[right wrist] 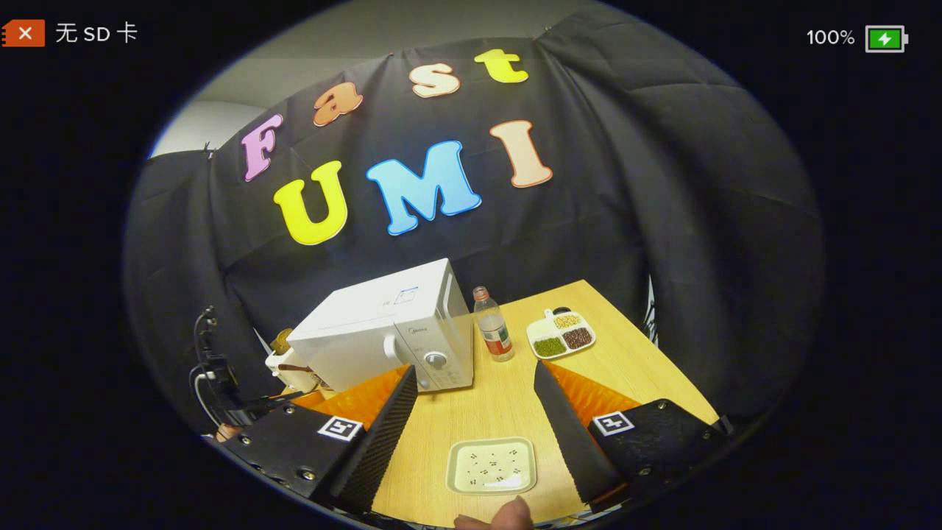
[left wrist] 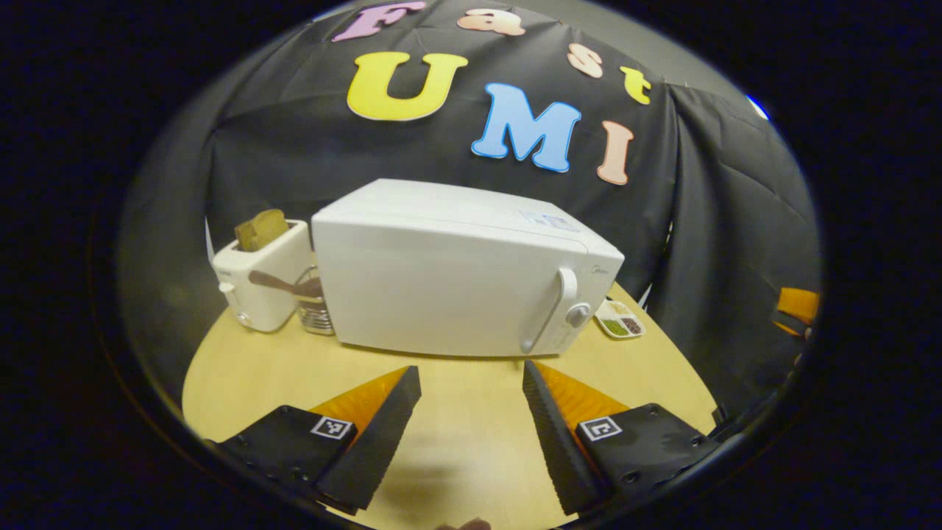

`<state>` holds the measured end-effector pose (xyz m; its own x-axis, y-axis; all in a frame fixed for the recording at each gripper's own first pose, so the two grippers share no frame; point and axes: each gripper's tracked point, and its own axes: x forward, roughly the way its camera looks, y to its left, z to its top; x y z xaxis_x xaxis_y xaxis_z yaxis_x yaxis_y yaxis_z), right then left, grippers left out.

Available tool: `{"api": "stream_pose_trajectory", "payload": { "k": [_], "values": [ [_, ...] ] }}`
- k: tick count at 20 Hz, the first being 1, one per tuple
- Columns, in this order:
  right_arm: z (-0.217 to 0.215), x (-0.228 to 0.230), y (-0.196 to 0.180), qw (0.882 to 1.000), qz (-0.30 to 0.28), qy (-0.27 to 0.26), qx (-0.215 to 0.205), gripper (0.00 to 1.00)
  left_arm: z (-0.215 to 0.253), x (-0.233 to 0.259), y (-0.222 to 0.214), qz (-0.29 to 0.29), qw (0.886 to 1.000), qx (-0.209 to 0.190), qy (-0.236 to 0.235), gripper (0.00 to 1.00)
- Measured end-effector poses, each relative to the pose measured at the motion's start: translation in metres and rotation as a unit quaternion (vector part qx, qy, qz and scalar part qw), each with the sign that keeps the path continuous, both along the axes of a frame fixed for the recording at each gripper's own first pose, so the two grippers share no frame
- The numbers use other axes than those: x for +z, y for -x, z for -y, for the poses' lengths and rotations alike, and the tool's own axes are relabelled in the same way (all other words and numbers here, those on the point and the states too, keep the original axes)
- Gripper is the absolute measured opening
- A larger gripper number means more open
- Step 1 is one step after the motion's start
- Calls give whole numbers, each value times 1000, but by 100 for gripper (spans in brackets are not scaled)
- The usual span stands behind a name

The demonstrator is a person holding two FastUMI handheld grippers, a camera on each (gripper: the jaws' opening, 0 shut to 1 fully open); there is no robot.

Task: Open the microwave oven with the left hand, put the food in, and close the microwave oven.

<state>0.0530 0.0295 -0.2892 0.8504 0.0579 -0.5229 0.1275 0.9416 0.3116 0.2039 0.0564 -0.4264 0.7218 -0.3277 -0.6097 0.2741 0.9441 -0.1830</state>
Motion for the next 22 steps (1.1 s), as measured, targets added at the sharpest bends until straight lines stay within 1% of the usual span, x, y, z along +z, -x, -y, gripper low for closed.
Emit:
{"api": "stream_pose_trajectory", "payload": {
  "k": [1,2,3,4,5,6,7,8,9,10,11,12,13,14,15,16,18,19,20,21,22],
  "values": [
    [2,10,-8,1000,13,9,12,98,-6,30,5,26,1000,1,-7,96],
    [2,23,-16,999,29,17,24,98,-12,62,10,55,998,4,-16,100],
    [2,36,-23,998,44,24,39,98,-15,97,12,85,996,7,-24,96],
    [0,48,-30,996,58,34,54,98,-15,132,16,114,993,12,-30,95],
    [1,63,-36,994,72,45,69,98,-12,168,21,142,989,23,-30,96],
    [1,68,-42,991,82,58,83,98,-8,202,27,164,985,39,-24,91],
    [3,84,-42,988,97,75,97,98,-1,233,36,179,982,53,-8,91],
    [4,101,-43,983,116,94,111,98,12,267,44,200,978,62,14,95],
    [3,119,-44,976,136,113,126,98,22,299,55,216,974,68,27,93],
    [4,135,-44,969,157,133,138,98,24,329,63,233,969,78,29,90],
    [3,151,-45,962,176,149,146,98,25,355,74,249,964,90,24,92],
    [-1,165,-47,957,194,149,153,97,27,378,84,267,958,101,17,95],
    [-9,175,-44,956,205,132,163,92,29,400,93,289,951,109,8,95],
    [-21,182,-39,957,210,103,175,98,31,416,104,309,944,114,1,95],
    [-28,186,-34,958,211,75,178,98,33,421,112,317,941,118,-8,94],
    [-26,189,-32,961,210,59,171,98,34,415,123,310,943,118,-20,90],
    [-19,198,-32,961,218,54,161,94,31,404,136,303,945,119,-31,91],
    [-15,199,-35,962,216,61,155,94,28,401,141,302,945,124,-28,90],
    [-16,195,-34,963,207,69,155,94,23,394,147,295,946,128,-23,90],
    [-21,194,-33,963,208,71,158,94,17,393,150,297,946,131,-16,90],
    [-22,194,-34,964,204,74,156,94,4,388,153,294,946,138,-15,91]
  ]
}}
